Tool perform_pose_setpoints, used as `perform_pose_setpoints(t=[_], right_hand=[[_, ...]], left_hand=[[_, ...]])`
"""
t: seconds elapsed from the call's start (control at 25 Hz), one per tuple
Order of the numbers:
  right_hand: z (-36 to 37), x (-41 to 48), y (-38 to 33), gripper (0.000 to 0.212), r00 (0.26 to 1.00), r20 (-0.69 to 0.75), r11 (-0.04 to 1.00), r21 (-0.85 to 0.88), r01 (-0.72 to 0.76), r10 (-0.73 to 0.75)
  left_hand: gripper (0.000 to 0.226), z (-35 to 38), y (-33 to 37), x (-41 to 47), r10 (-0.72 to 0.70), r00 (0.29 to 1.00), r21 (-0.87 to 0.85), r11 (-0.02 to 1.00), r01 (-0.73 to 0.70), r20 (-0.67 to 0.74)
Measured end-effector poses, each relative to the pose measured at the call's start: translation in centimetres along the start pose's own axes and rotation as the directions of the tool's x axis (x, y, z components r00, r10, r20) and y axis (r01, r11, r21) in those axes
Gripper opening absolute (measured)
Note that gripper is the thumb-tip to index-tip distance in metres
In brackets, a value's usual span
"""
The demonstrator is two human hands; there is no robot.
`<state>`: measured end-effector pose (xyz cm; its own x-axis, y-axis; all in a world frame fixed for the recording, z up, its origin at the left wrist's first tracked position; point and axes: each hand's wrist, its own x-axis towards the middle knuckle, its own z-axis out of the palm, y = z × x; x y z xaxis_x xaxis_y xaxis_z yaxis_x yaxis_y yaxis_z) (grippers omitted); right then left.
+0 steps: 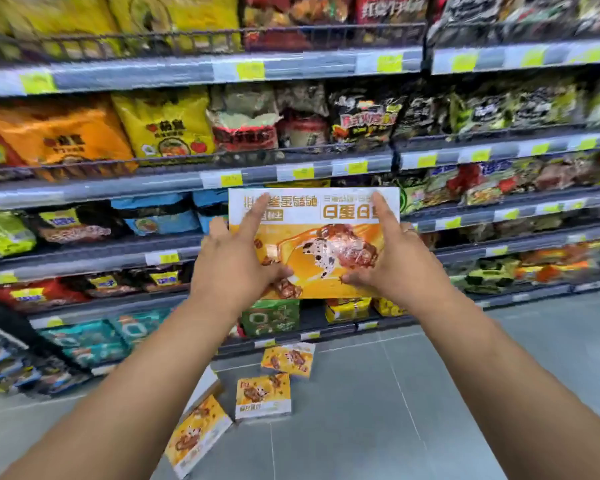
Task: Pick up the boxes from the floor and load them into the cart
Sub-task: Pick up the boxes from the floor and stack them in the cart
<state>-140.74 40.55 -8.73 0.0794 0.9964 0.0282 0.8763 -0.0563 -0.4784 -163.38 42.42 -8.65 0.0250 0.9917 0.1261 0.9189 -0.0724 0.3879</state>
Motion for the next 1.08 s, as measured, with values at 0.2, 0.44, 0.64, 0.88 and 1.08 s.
perform_pose_setpoints(t=[0.2,0.44,0.64,0.88,1.08], right_hand=[[-8.7,-2.1,11.1,0.129,0.986,-0.103,0.991,0.005,-0.131,0.131],[-19.2,-4.9,26.8,0.129,0.937,-0.203,0.955,-0.025,-0.294,0.283],[-25.5,-6.4,38.3,0.128,0.858,-0.258,0.890,0.017,-0.455,0.444],[-30.0,-4.1,49.3,0.125,0.735,-0.301,0.784,0.082,-0.615,0.608],[-35.0,0.4,57.7,0.125,0.595,-0.400,0.683,0.119,-0.720,0.697]], left_hand=[[0.107,4.1,13.5,1.3,0.157,0.988,-0.072,0.985,-0.155,0.014],[0.110,11.8,32.2,1.5,0.317,0.948,-0.175,0.936,-0.307,0.035],[0.108,18.0,45.8,2.1,0.434,0.896,-0.233,0.884,-0.404,0.092],[0.110,26.0,58.9,7.6,0.589,0.787,-0.292,0.797,-0.529,0.181],[0.109,31.2,71.1,14.2,0.722,0.659,-0.376,0.682,-0.628,0.209]])
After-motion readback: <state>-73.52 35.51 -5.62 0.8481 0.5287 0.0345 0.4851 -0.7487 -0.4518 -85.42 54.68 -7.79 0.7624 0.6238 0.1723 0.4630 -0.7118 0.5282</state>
